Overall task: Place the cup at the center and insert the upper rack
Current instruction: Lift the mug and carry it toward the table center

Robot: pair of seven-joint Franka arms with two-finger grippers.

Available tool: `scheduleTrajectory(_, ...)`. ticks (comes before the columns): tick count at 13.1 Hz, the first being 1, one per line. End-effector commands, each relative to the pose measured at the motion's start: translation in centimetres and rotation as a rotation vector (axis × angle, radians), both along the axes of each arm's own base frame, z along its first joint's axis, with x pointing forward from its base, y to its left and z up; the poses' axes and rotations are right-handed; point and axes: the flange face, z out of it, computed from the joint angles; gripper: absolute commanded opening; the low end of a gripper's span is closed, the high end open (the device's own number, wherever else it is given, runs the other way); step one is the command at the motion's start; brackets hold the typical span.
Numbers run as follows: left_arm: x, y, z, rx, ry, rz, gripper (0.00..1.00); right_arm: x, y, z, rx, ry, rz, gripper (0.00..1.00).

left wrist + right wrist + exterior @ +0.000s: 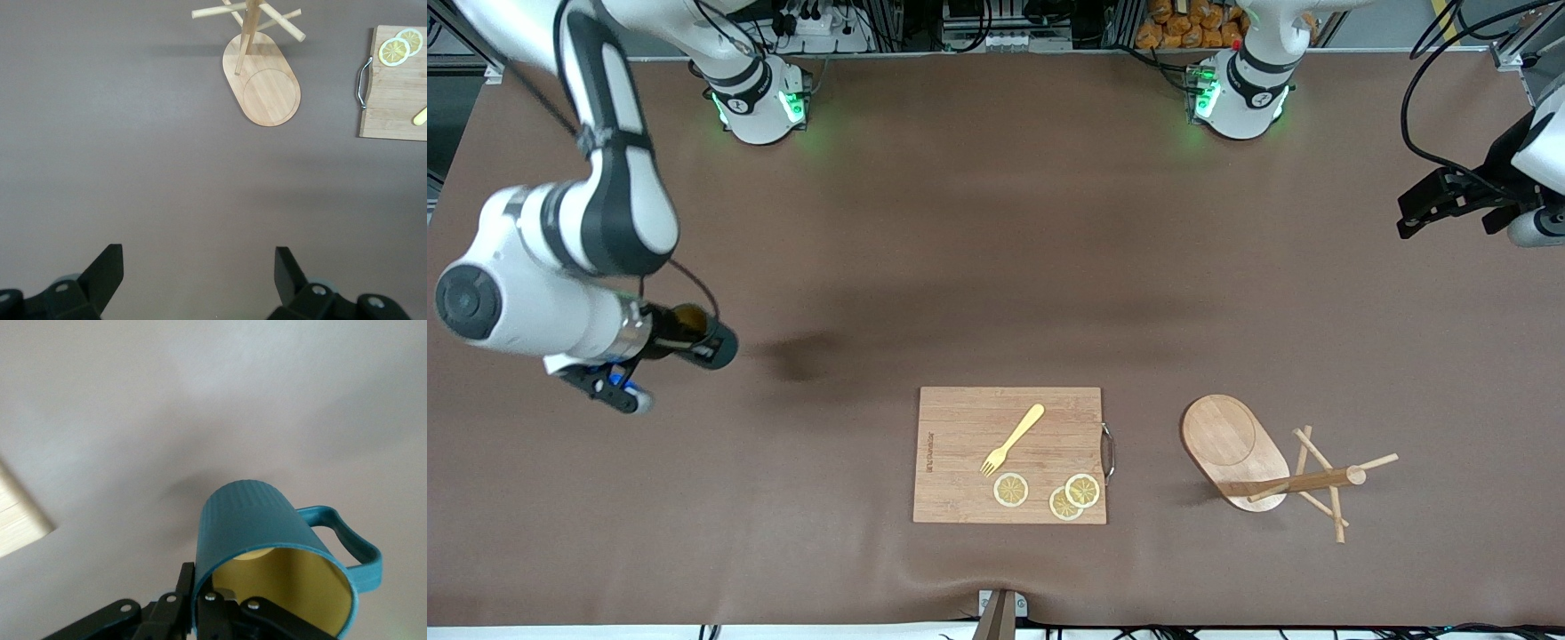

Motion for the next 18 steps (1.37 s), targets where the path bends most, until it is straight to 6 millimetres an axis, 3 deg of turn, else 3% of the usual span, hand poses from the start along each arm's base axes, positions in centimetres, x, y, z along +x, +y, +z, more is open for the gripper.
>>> scheduleTrajectory(1, 0.0, 0.3, 0.5, -0.004, -0.005, 0.012, 1.0, -3.7, 7.7, 3.5, -0.007, 0.022, -0.072, 0.0)
scheduleTrajectory(3, 0.1, 0.4, 0.4, -0.006, -0.005, 0.015, 1.0, -6.6, 14.4, 4.9, -0.026, 0.022, -0.105, 0.0)
scheduleTrajectory(5, 0.1, 0.3, 0.3, -0.006, -0.003, 0.015, 1.0, -9.4, 21.0, 4.9, -0.042, 0.004, -0.139, 0.0)
scheduleTrajectory(7, 0.1, 0.4, 0.3, -0.004, -0.002, 0.014, 1.0, -12.3, 27.5, 4.1, -0.037, -0.039, -0.218, 0.0)
scheduleTrajectory(9, 0.1, 0.4, 0.2, -0.004, 0.0, 0.014, 1.0, -14.2, 32.3, 1.4, -0.044, -0.064, -0.277, 0.0)
scheduleTrajectory(13, 0.1, 0.4, 0.2, -0.004, 0.0, 0.015, 1.0, -17.1, 38.7, -6.4, -0.04, -0.074, -0.211, 0.0)
scheduleTrajectory(18, 0.0, 0.6, 0.2, -0.003, 0.001, 0.017, 1.0, -19.8, 41.5, -14.2, -0.077, -0.009, -0.178, 0.0)
